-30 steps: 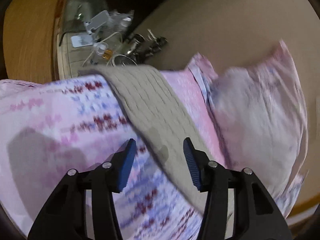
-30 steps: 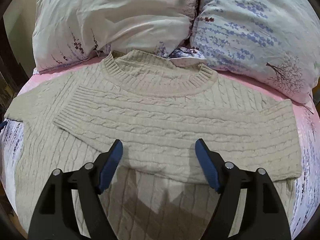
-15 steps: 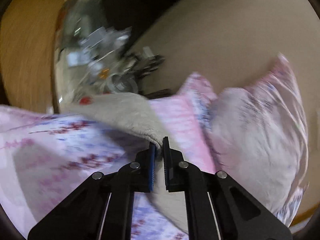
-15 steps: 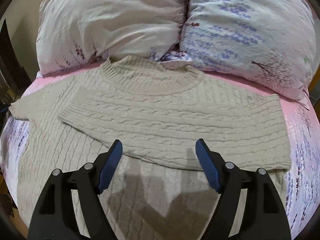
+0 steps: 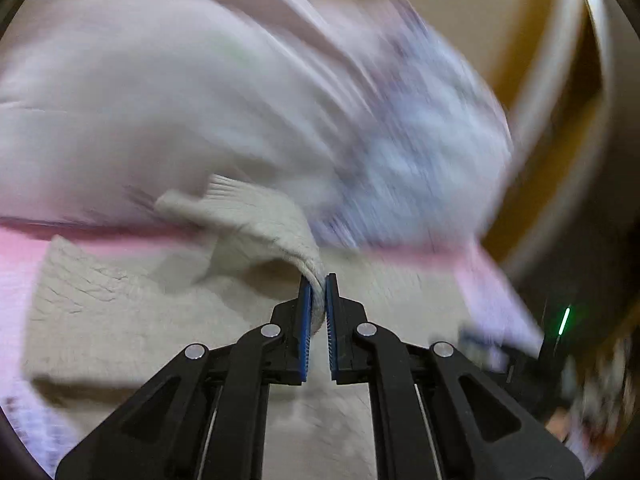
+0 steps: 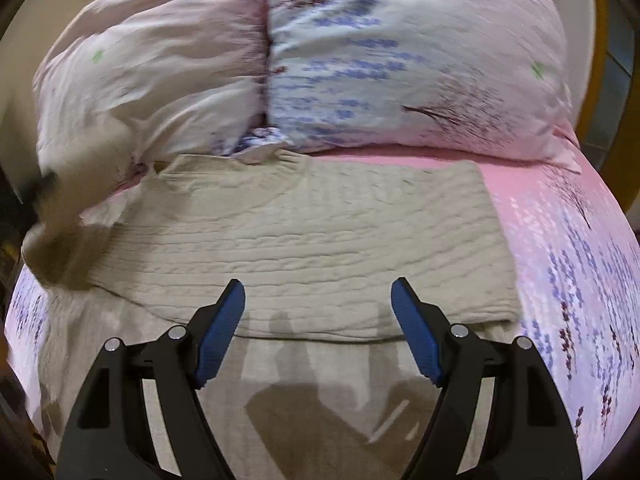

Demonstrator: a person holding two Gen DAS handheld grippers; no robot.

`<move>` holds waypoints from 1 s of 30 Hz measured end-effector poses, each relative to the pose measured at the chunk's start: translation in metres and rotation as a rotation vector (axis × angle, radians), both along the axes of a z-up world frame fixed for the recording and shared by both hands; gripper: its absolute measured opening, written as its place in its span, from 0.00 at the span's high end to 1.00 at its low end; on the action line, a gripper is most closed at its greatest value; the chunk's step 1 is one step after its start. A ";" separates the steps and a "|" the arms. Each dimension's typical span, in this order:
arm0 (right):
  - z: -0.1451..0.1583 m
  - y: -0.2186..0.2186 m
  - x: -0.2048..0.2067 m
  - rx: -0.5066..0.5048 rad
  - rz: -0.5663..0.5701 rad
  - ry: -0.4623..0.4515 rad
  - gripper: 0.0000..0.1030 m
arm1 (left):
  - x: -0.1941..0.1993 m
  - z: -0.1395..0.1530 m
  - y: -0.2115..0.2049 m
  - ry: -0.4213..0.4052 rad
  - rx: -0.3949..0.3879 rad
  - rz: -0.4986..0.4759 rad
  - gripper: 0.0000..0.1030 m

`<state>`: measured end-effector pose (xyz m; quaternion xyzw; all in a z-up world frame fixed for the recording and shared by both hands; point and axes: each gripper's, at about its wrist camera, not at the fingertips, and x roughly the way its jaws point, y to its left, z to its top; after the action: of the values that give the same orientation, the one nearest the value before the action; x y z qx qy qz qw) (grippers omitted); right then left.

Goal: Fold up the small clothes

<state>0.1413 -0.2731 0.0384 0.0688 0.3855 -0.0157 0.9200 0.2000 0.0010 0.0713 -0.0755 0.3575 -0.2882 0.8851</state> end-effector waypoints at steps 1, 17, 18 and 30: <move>-0.002 -0.004 -0.001 0.002 -0.012 0.006 0.27 | 0.000 -0.013 -0.018 0.033 0.043 -0.046 0.94; 0.020 0.034 0.025 0.186 0.165 -0.025 0.46 | 0.002 -0.025 0.158 0.121 0.008 0.385 0.43; 0.023 0.050 0.025 0.160 0.192 -0.035 0.46 | 0.005 -0.029 0.169 0.145 -0.003 0.408 0.43; -0.001 0.104 0.068 -0.002 0.182 0.067 0.93 | 0.029 -0.070 0.161 0.265 0.045 0.412 0.55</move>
<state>0.2095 -0.1695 0.0372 0.0318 0.4207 0.0654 0.9043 0.2289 0.1624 0.0015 -0.1642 0.4539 -0.0813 0.8720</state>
